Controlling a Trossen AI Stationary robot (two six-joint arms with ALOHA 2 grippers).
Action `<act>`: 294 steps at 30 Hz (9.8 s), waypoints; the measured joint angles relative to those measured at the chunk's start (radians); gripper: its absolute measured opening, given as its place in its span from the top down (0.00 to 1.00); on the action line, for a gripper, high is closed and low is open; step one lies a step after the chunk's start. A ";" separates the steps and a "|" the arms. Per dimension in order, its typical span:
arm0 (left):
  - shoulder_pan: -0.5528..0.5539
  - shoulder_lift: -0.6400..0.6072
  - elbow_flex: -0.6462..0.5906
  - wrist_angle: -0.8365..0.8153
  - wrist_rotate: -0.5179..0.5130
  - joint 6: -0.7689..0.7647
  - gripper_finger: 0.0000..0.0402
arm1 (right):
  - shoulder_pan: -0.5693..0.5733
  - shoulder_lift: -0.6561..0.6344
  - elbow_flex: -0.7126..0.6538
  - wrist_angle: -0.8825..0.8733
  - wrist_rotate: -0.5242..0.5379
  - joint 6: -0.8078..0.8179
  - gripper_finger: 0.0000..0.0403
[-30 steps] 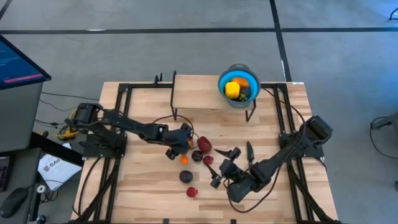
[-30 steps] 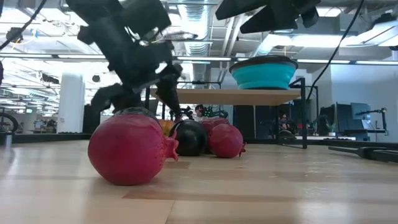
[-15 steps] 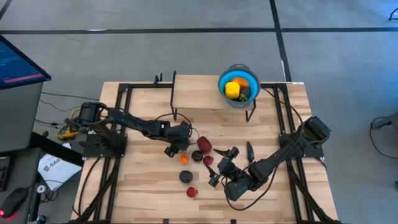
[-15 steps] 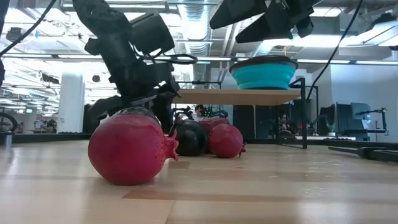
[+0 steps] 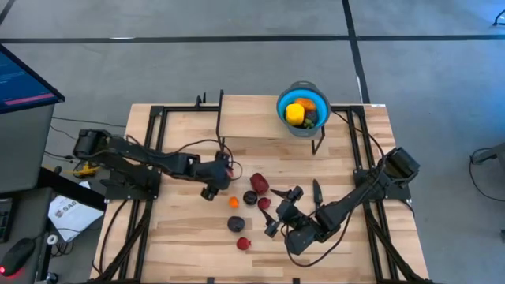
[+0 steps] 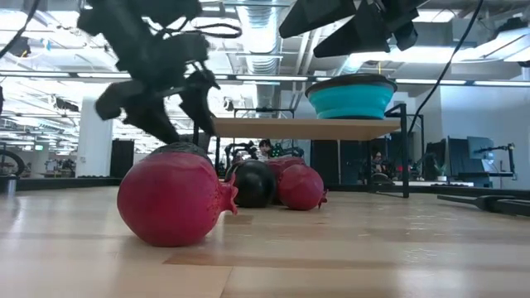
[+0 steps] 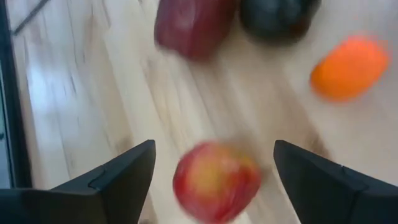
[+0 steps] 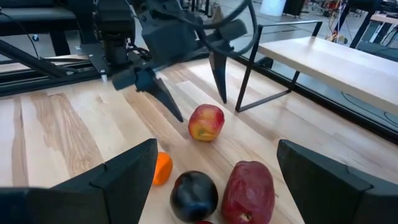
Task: Pick & Place Fruit
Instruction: Put the apple into the strainer bowl, then put the pomegranate into the strainer bowl, then put the apple into the strainer bowl
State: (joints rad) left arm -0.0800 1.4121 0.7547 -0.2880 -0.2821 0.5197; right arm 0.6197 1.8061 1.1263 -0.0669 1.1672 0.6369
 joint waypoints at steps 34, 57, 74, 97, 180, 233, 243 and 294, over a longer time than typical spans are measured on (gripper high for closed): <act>0.115 -0.017 -0.162 0.343 0.451 -0.209 0.36 | -0.034 0.000 0.000 0.013 -0.156 -0.028 0.19; 0.030 -0.042 -0.162 0.522 0.705 -0.532 0.35 | -0.215 0.207 0.253 0.123 -0.492 -1.157 0.20; 0.036 -0.042 -0.162 0.564 0.710 -0.532 0.30 | -0.209 0.268 0.400 -0.090 -0.435 -1.030 0.42; 0.037 -0.051 -0.161 0.621 0.618 -0.471 0.15 | -0.169 -0.182 0.399 -1.103 -0.148 0.227 0.39; -0.022 -0.050 -0.162 0.680 0.565 -0.525 0.22 | -0.058 0.164 0.073 -0.396 -0.393 0.146 0.25; -0.022 -0.050 -0.162 0.686 0.565 -0.555 0.22 | -0.121 -0.162 0.243 -0.727 -0.546 -0.116 0.57; -0.022 -0.050 -0.162 0.689 0.561 -0.551 0.22 | -0.408 -0.143 0.701 -1.493 -0.290 -0.534 0.54; -0.022 -0.050 -0.162 0.693 0.563 -0.551 0.22 | -0.509 -0.205 0.700 -1.504 -0.346 -0.271 0.41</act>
State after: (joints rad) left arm -0.1020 1.3624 0.5926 0.4049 0.2810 -0.0315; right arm 0.1106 1.6012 1.8259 -1.5710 0.8209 0.3656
